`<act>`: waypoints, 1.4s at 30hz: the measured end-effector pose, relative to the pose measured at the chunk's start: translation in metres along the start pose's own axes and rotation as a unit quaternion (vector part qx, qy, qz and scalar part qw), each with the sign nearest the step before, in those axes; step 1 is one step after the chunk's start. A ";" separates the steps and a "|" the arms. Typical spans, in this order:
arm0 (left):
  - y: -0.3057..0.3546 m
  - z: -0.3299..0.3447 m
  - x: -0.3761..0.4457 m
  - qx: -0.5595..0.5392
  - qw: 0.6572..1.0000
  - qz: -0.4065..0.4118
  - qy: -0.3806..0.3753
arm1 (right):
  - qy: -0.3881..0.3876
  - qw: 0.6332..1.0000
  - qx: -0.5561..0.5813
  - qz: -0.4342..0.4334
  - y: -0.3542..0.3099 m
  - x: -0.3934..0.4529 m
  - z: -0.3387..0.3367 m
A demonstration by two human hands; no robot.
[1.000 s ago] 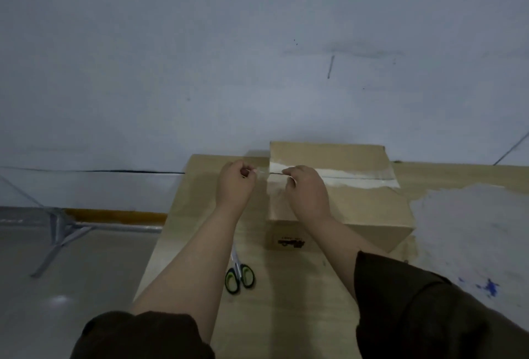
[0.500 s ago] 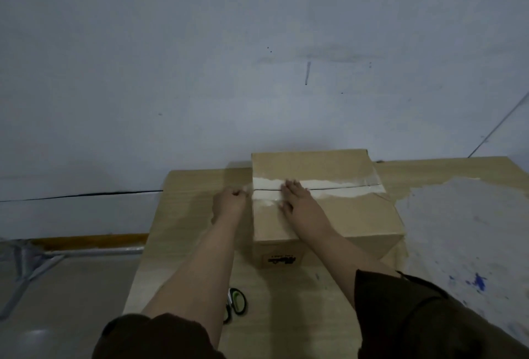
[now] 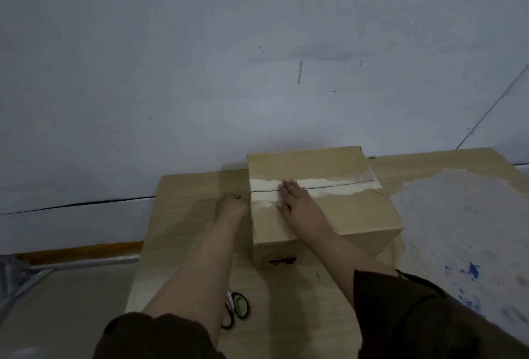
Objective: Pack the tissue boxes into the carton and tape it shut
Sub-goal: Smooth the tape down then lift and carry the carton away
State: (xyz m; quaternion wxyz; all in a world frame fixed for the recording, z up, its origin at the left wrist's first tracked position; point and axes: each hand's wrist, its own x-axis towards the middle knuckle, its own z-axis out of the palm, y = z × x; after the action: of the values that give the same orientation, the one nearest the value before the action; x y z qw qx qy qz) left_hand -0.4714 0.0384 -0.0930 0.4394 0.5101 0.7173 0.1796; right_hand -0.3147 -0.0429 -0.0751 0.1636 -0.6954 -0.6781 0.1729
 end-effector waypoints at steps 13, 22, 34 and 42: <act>0.031 0.028 -0.031 0.068 0.995 0.064 0.020 | -0.044 0.987 -0.145 0.044 0.011 -0.007 -0.012; 0.040 0.036 -0.029 0.148 0.987 0.050 0.048 | -0.022 0.985 -0.130 0.109 0.094 -0.017 -0.062; 0.051 0.031 -0.050 0.135 0.987 -0.030 0.085 | 0.045 0.968 0.121 0.216 0.142 -0.022 -0.086; 0.036 0.048 -0.086 0.093 0.986 -0.051 0.131 | 0.022 0.930 0.227 0.288 0.149 -0.025 -0.084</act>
State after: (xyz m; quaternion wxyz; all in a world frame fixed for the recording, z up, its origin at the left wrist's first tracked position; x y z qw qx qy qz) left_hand -0.4037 -0.0326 -0.0557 0.3010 0.4834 0.8073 0.1549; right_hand -0.1443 -0.0710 -0.0688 0.2750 -0.8088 -0.3879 0.3461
